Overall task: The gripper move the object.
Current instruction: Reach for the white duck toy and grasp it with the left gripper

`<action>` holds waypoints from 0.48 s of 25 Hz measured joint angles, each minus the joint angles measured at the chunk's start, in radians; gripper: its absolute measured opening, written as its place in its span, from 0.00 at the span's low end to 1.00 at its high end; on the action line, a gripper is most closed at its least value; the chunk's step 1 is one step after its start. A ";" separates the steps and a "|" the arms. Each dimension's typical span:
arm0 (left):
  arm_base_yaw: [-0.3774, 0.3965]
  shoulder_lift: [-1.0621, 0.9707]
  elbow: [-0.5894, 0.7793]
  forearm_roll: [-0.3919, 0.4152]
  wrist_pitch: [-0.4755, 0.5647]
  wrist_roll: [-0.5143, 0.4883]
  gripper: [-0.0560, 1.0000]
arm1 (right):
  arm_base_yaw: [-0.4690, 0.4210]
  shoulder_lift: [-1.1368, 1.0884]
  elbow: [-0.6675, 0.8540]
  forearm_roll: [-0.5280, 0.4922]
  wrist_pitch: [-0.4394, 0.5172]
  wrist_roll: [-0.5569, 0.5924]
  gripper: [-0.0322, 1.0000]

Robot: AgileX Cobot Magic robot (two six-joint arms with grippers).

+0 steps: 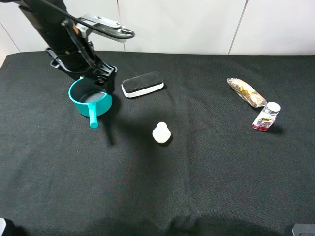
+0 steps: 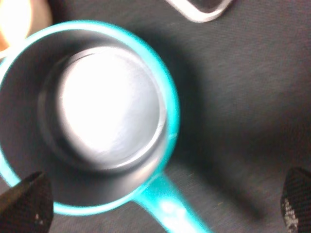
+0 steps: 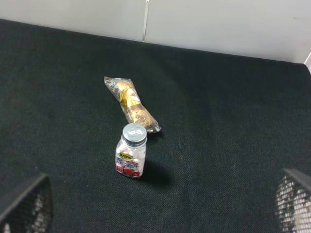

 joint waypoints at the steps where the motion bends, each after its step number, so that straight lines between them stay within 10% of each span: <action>1: -0.012 0.003 -0.001 -0.002 -0.009 0.000 0.99 | 0.000 0.000 0.000 0.000 0.000 0.000 0.70; 12: -0.167 0.007 -0.001 -0.004 -0.050 0.000 0.99 | 0.000 0.000 0.000 0.000 0.000 0.001 0.70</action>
